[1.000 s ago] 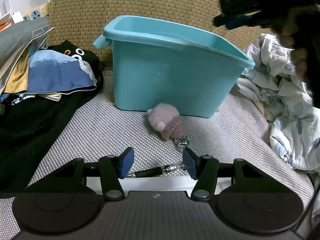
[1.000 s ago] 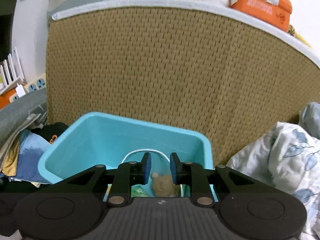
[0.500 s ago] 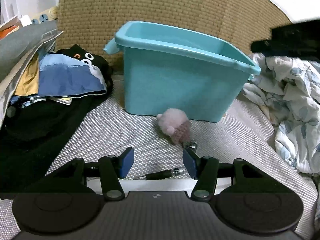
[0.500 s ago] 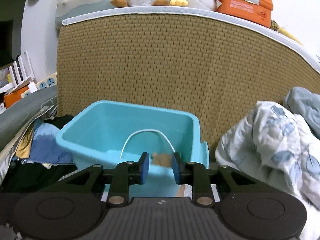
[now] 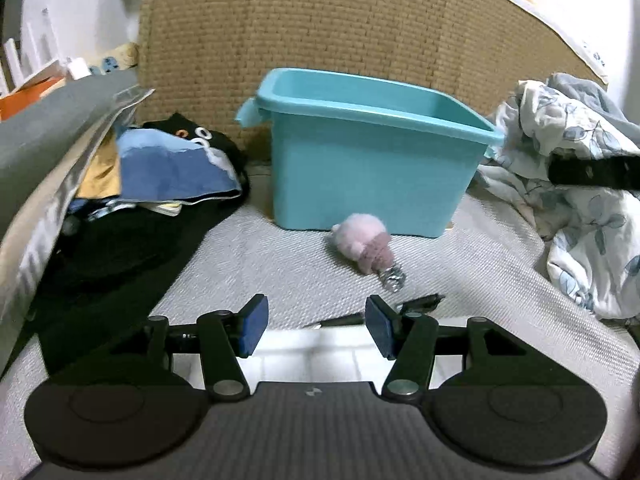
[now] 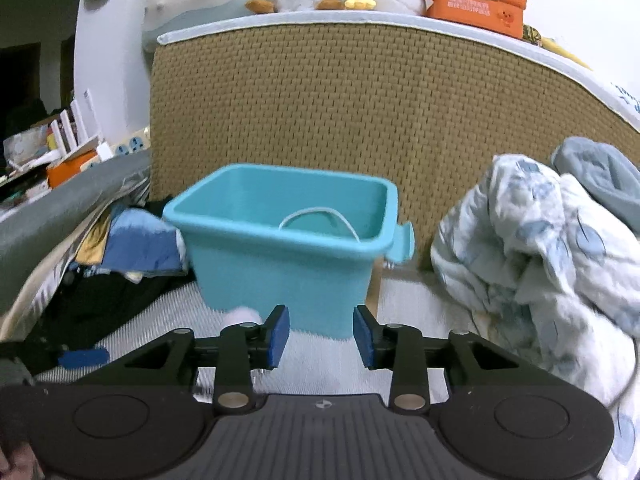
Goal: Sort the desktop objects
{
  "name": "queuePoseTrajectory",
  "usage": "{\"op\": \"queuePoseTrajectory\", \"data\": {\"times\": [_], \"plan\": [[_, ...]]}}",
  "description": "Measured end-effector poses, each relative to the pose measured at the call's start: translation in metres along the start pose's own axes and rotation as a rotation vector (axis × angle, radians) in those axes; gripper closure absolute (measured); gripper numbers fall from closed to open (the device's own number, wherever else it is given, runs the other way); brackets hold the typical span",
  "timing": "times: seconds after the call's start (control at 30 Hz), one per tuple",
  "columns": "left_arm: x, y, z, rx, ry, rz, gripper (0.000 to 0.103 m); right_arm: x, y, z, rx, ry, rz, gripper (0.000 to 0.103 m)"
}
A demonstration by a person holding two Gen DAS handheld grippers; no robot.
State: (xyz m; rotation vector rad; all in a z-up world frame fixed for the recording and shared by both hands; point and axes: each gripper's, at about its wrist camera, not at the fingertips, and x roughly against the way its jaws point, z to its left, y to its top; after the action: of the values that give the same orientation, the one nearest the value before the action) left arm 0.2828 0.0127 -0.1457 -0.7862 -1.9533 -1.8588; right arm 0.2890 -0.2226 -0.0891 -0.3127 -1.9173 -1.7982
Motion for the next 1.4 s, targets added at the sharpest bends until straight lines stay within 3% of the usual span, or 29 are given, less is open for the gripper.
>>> {"op": "queuePoseTrajectory", "data": {"times": [0.37, 0.9, 1.17, 1.4], "plan": [[0.018, -0.028, 0.007, -0.004, 0.031, 0.012, 0.045, 0.016, -0.062, -0.006, -0.085, 0.014, 0.082, 0.064], [0.043, -0.054, 0.008, -0.061, 0.081, -0.004, 0.045, 0.010, -0.117, -0.012, -0.179, 0.090, 0.153, 0.064], [0.043, -0.060, 0.015, -0.054, 0.094, 0.017, 0.045, 0.009, -0.127, -0.023, -0.273, 0.134, 0.148, 0.059], [0.045, -0.064, 0.022, -0.035, 0.087, 0.031, 0.045, 0.010, -0.129, -0.010, -0.232, 0.176, 0.146, 0.054]]}}
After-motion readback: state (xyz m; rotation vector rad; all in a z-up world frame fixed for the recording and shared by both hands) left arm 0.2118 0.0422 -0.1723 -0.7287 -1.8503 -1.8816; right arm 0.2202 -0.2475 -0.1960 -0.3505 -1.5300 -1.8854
